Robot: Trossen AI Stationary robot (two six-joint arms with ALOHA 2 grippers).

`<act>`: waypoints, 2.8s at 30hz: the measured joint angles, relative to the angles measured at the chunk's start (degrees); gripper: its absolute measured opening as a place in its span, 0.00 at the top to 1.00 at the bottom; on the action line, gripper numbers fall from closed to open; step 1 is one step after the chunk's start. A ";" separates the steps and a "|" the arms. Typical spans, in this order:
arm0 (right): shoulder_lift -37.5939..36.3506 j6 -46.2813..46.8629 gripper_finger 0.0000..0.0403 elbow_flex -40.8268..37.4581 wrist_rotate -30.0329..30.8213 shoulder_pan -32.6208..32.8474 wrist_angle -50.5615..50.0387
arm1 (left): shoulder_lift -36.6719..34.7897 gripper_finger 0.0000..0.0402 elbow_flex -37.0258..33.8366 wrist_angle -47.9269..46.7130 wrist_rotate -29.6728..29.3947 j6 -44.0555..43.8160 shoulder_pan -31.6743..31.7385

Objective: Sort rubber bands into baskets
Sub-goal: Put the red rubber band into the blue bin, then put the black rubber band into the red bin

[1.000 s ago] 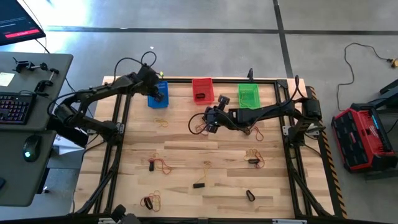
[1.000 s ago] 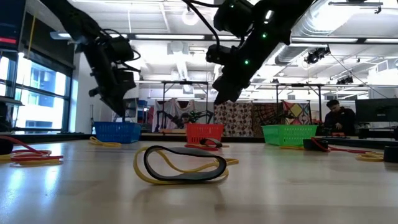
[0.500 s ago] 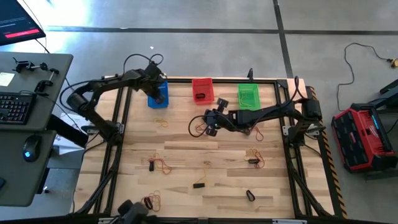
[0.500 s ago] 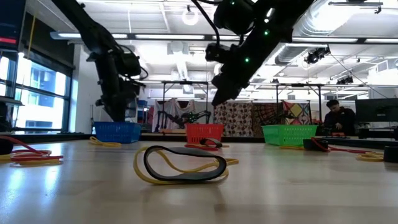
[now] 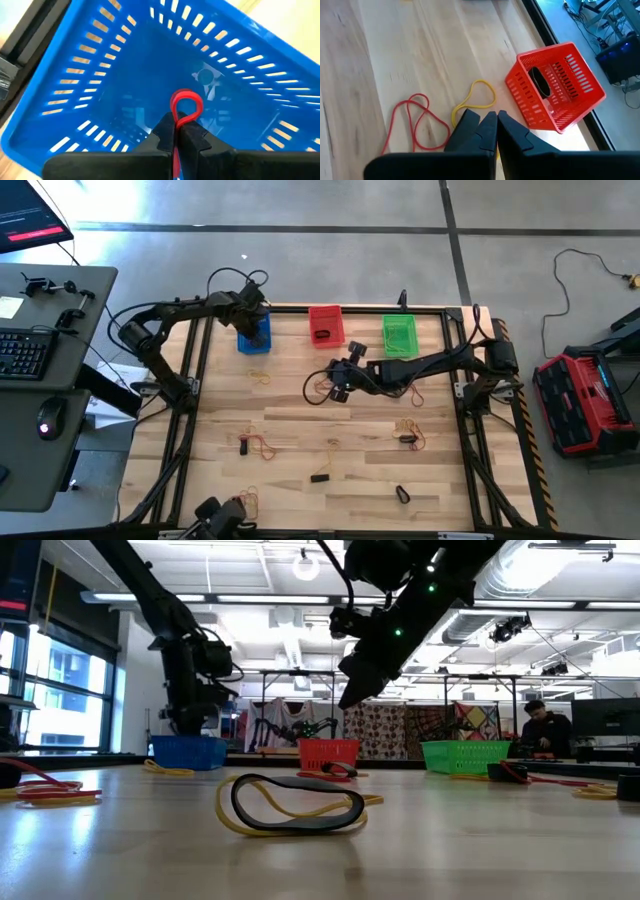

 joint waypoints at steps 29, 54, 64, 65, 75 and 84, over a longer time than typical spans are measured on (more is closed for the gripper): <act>0.00 2.95 1.00 0.00 0.02 0.00 0.44 | -0.52 0.84 -0.02 2.69 -7.83 2.97 -2.43; 0.79 8.65 1.00 -0.09 -1.01 2.78 -4.08 | -27.79 1.00 -21.75 39.24 -6.86 -4.67 -21.77; -2.88 21.28 1.00 -0.07 -4.05 12.70 -20.50 | -29.46 1.00 -29.34 55.53 -1.88 -6.15 -29.28; -3.51 23.63 1.00 -0.07 -4.90 13.77 -22.34 | -29.46 1.00 -29.35 55.58 -0.90 -6.18 -29.80; -8.35 51.50 1.00 -0.02 -23.33 24.70 -32.09 | -29.46 1.00 -29.35 55.59 0.31 -6.12 -33.64; -8.22 72.91 0.89 -0.02 -29.13 33.91 -32.21 | -29.46 1.00 -29.35 55.66 0.31 -5.09 -34.64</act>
